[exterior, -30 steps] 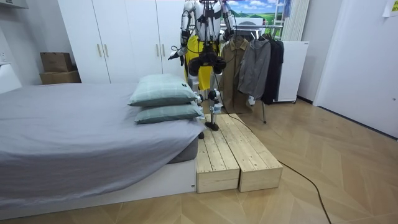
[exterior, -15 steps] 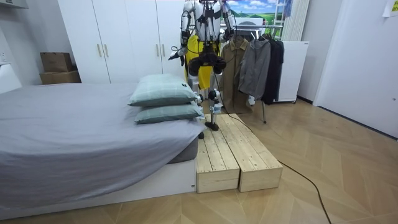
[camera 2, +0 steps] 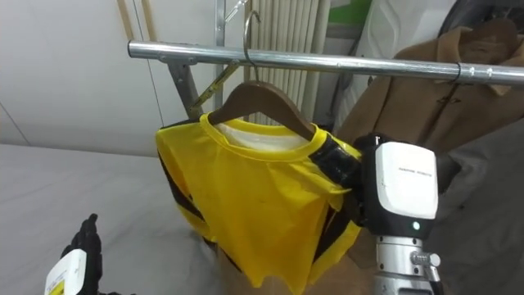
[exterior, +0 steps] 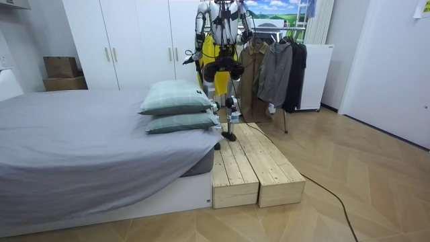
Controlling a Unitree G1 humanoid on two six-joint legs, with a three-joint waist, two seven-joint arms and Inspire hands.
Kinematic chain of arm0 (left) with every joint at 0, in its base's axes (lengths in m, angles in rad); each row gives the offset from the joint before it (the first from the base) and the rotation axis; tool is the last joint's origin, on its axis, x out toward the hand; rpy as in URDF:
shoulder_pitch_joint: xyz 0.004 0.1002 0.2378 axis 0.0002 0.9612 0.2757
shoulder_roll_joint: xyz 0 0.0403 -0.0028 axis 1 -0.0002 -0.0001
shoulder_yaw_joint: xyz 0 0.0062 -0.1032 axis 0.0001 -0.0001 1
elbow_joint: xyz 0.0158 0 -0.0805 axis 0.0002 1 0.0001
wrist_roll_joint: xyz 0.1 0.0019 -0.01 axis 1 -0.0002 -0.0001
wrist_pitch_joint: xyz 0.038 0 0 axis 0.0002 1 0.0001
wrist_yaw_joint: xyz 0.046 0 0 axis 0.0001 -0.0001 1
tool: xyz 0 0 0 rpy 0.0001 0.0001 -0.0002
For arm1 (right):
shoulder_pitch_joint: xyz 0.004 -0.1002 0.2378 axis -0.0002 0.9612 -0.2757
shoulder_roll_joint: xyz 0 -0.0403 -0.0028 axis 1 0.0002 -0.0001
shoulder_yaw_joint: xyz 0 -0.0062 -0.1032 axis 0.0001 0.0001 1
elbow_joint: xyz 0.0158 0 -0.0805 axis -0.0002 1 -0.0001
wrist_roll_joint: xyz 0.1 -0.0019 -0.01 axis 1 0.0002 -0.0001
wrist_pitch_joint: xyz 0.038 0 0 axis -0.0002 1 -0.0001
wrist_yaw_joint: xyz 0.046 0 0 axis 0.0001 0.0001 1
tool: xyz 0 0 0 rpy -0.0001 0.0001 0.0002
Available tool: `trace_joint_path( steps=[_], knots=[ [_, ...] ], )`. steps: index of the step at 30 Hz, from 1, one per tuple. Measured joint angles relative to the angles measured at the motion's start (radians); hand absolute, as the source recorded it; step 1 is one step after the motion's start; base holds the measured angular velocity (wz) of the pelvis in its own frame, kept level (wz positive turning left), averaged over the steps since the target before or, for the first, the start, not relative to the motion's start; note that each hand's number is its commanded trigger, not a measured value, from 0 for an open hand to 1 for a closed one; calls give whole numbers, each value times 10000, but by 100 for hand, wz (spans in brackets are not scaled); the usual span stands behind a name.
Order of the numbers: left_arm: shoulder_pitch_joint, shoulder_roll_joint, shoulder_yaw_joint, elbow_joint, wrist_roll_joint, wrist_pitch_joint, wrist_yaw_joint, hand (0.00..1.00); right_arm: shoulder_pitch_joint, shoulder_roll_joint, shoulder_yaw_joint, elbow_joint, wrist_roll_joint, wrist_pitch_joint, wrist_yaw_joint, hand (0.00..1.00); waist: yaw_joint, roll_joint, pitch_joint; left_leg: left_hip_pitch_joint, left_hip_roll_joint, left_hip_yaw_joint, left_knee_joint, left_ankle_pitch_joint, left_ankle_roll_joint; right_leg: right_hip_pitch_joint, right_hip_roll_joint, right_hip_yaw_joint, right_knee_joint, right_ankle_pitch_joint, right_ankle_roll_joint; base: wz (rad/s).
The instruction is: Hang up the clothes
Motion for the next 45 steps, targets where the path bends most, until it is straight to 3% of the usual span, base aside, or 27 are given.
trace_joint_path(
  steps=[7, 15, 26, 37, 45],
  knots=[
    [0, -2, -1, 35, 88, 2, -12, 0, -77, -79, -56, 41, 971, 23, 546, 100, 174, -3, 6, 2, 27, -209, -14, 0, 0, 137, -22, -133, -221, 67, -7, 6],
    [-38, -2, -31, 26, 64, -2, -98, 0, -924, -94, -46, 365, 1606, 22, 938, 100, 278, -64, 78, -94, 43, -350, -13, 0, 0, 159, -93, -365, -280, 79, -19, 6],
    [-380, -1, -9, -106, 68, -83, -398, 0, -1762, -136, -48, 838, 2144, 24, 1679, 100, 392, -116, 80, -127, 42, -573, -16, 0, 0, 271, -189, -652, -425, 79, -20, 8],
    [-450, -5, -19, -107, 80, -85, -489, 0, -1776, -146, -49, 882, 2728, 26, 1708, 100, 381, -168, 74, -216, 37, -787, -10, 4, -7, 273, -249, -856, -445, 79, -20, 5],
    [-472, 8, 186, -106, 92, -72, -889, 0, -2294, -305, -51, 2035, 3804, 36, 2419, 100, 457, -298, 80, -221, 26, -819, 6, 15, -25, 281, -284, -920, -437, 81, -22, 1]
  ],
)
